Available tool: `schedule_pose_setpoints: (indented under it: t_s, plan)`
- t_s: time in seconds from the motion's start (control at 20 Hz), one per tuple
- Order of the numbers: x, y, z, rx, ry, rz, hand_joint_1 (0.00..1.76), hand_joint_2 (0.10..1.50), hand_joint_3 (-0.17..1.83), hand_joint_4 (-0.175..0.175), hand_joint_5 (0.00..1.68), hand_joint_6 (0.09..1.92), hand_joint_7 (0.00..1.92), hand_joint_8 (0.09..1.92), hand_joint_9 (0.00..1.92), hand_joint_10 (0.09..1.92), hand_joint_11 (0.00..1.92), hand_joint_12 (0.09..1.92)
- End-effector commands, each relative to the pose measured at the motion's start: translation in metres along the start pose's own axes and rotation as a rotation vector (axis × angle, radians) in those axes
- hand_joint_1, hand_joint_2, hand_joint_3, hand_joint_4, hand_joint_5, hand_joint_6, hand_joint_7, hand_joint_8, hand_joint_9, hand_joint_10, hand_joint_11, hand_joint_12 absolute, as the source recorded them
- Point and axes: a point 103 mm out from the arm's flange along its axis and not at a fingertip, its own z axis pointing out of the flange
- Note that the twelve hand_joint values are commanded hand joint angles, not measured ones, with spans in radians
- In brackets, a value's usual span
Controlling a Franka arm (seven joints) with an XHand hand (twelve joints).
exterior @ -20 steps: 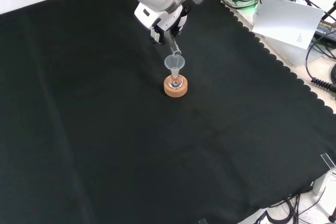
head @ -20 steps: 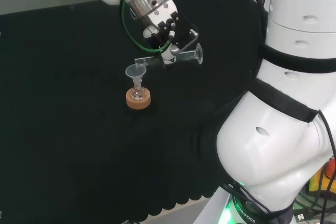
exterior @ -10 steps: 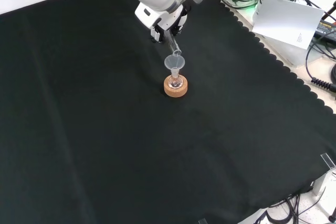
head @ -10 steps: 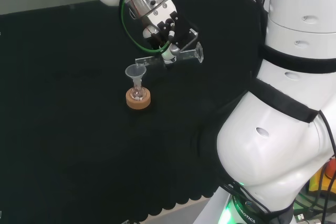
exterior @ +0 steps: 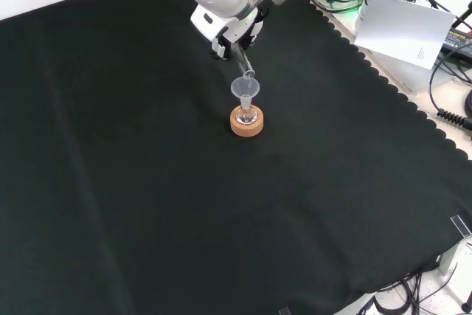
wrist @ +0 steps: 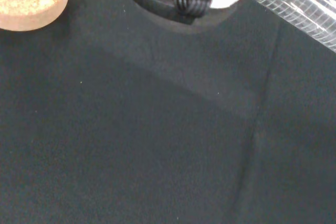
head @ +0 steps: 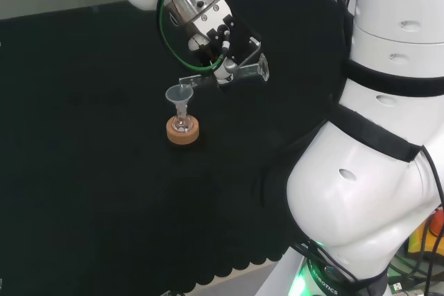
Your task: Pour the water from the graduated cylinder into the round-bottom flask.
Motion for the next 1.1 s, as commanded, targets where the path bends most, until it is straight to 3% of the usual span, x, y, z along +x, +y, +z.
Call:
schedule_pose_setpoints:
  t_s: [0.05, 0.8, 1.1]
  plan:
    - [-0.008, -0.002, -0.002, -0.018, -0.003, 0.003, 1.42, 0.96, 0.00, -0.175, 1.30, 0.44, 1.23, 0.62, 1.56, 0.09, 1.25, 0.71]
    - [-0.006, -0.004, -0.004, -0.017, -0.022, 0.012, 1.42, 0.96, 0.00, -0.175, 1.30, 0.44, 1.23, 0.62, 1.56, 0.09, 1.25, 0.71]
    - [0.009, -0.003, -0.013, -0.020, -0.007, 0.011, 1.42, 0.96, 0.00, -0.175, 1.30, 0.44, 1.23, 0.62, 1.56, 0.09, 1.25, 0.71]
